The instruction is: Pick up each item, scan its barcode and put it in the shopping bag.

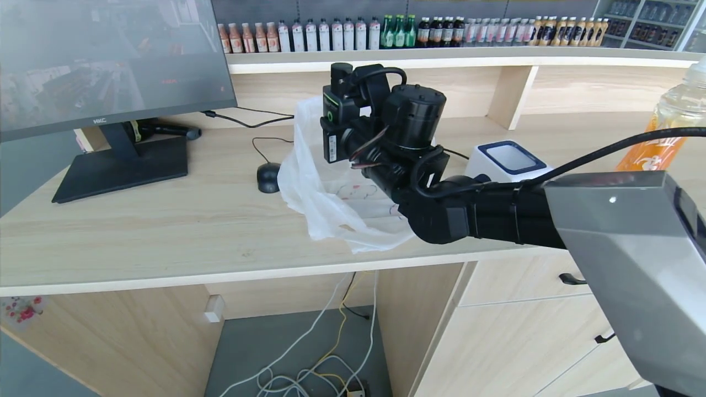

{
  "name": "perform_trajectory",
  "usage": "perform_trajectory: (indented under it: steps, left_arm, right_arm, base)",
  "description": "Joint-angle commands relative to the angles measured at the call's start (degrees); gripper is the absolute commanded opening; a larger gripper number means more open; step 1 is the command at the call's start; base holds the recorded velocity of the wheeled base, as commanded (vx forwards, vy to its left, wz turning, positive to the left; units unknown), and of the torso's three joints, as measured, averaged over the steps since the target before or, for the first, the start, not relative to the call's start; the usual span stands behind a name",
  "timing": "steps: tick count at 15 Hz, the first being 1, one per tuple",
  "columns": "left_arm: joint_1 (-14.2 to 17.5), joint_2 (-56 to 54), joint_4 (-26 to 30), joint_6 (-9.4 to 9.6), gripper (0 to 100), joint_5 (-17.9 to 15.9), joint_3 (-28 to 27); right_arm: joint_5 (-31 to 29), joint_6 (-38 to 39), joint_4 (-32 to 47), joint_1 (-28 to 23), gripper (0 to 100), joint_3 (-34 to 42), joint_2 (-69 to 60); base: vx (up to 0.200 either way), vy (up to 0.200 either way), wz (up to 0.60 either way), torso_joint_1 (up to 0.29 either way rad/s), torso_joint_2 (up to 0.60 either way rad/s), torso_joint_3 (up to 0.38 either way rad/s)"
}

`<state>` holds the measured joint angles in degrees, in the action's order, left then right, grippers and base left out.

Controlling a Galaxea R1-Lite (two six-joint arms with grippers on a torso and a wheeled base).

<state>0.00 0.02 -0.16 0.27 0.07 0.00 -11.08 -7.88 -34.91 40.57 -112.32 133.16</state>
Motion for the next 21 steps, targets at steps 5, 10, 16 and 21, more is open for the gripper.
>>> perform_trajectory:
  steps: [5, 10, 16, 21]
  left_arm:
    - [0.00, -0.02, -0.02, 0.00, 100, 0.01, 0.00]
    - [0.00, -0.02, -0.02, 0.00, 100, 0.01, 0.00]
    - [0.00, -0.02, -0.02, 0.00, 100, 0.01, 0.00]
    - [0.00, -0.02, -0.02, 0.00, 100, -0.07, 0.00]
  right_arm:
    - [-0.08, 1.20, -0.07, -0.32, 0, -0.44, 3.07]
    - [-0.08, 1.28, -0.15, -0.32, 0, -0.35, 4.13]
    - [-0.08, 1.28, -0.51, -0.32, 0, -0.35, 5.80]
    - [0.01, 1.28, -1.12, -0.23, 0, -0.44, 6.76]
  base:
    - [0.000, 0.000, 0.00, 0.000, 0.00, 0.000]
    - [0.000, 0.000, 0.00, 0.000, 0.00, 0.000]
    - [0.000, 0.000, 0.00, 0.000, 0.00, 0.000]
    - [0.000, 0.000, 0.00, 0.000, 0.00, 0.000]
